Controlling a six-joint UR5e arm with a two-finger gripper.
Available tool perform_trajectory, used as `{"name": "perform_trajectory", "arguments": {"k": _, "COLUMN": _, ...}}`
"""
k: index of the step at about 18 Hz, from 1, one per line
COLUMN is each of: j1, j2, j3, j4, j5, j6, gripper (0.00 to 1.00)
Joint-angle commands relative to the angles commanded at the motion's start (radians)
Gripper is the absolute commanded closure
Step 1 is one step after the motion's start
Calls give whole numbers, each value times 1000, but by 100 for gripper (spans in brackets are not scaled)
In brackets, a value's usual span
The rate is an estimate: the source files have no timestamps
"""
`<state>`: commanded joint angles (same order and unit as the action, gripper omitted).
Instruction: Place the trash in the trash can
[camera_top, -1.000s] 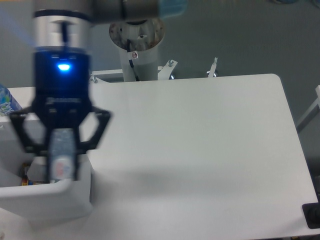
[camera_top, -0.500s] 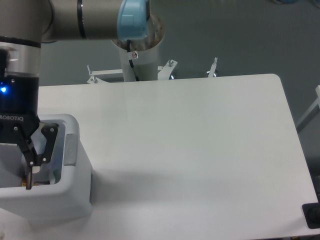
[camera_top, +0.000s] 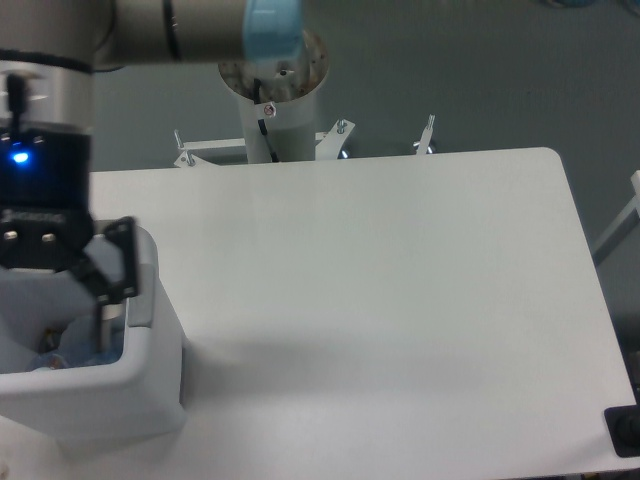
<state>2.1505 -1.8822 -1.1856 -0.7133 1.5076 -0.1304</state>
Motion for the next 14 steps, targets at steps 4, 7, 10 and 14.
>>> {"name": "perform_trajectory", "arguments": {"k": 4, "j1": 60, "j2": 2, "j3": -75, "j4": -6, "j5": 166, "j6": 142, "gripper": 0}}
{"name": "perform_trajectory", "arguments": {"k": 7, "j1": 115, "j2": 0, "j3": -95, "j4": -14, "j5": 180, "j6": 234, "gripper": 0}}
{"name": "perform_trajectory", "arguments": {"k": 10, "j1": 144, "j2": 0, "j3": -136, "j4": -40, "j5": 210, "j6": 389, "gripper": 0}}
{"name": "perform_trajectory", "arguments": {"k": 14, "j1": 212, "j2": 31, "j3": -181, "j4": -134, "j5": 229, "j6": 617, "gripper": 0}}
